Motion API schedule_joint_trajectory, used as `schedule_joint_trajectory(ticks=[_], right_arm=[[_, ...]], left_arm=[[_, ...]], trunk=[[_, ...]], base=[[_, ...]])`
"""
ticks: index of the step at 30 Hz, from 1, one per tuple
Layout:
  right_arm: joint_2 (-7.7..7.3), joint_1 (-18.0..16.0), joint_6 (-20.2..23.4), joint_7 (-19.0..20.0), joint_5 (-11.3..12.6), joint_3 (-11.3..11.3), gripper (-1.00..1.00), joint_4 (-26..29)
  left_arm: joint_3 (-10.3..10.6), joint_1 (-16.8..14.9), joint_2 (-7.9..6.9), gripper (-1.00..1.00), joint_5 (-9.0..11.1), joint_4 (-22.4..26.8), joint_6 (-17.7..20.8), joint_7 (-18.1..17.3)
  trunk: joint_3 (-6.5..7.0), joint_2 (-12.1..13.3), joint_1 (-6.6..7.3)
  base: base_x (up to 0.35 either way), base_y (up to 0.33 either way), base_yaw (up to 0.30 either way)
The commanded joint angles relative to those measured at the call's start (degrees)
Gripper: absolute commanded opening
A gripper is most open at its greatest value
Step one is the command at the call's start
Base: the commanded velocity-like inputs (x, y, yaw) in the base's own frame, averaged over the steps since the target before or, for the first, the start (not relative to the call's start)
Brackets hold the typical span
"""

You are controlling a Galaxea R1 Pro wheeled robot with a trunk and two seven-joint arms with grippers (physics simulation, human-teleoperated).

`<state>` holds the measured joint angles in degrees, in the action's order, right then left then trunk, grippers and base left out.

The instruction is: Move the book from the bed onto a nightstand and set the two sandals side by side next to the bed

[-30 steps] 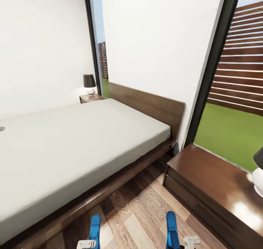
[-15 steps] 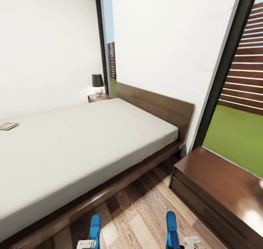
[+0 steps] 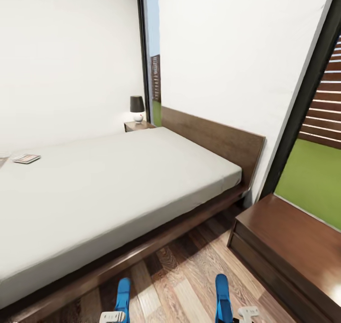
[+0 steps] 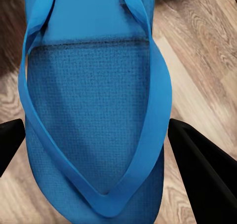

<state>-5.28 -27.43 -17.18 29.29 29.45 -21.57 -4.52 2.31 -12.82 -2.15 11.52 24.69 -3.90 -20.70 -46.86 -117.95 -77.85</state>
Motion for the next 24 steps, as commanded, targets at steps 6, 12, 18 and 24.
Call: schedule_joint_trajectory(ticks=[6,12,18,24], right_arm=[[0.02,-0.08,-0.31,0.4,0.61,-0.49,-1.0,-0.22],[0.03,-0.08,-0.31,0.4,0.61,-0.49,-1.0,-0.22],[0.01,-0.08,-0.31,0.4,0.61,-0.49,-1.0,-0.23],[0.02,-0.08,-0.31,0.41,0.61,-0.49,-1.0,-0.23]], left_arm=[[0.24,-0.06,-0.04,-1.0,0.52,-0.08,-0.14,-0.12],[0.24,-0.06,-0.04,-1.0,0.52,-0.08,-0.14,-0.11],[0.24,-0.06,-0.04,-1.0,0.52,-0.08,-0.14,-0.09],[0.24,-0.06,-0.04,-1.0,0.54,-0.08,-0.14,-0.1]], trunk=[[-0.05,-0.02,0.01],[-0.05,-0.02,0.01],[-0.05,-0.02,0.01],[-0.05,-0.02,0.01]], base=[[0.0,0.0,0.148],[0.0,0.0,0.148],[0.0,0.0,0.148],[0.0,0.0,0.148]])
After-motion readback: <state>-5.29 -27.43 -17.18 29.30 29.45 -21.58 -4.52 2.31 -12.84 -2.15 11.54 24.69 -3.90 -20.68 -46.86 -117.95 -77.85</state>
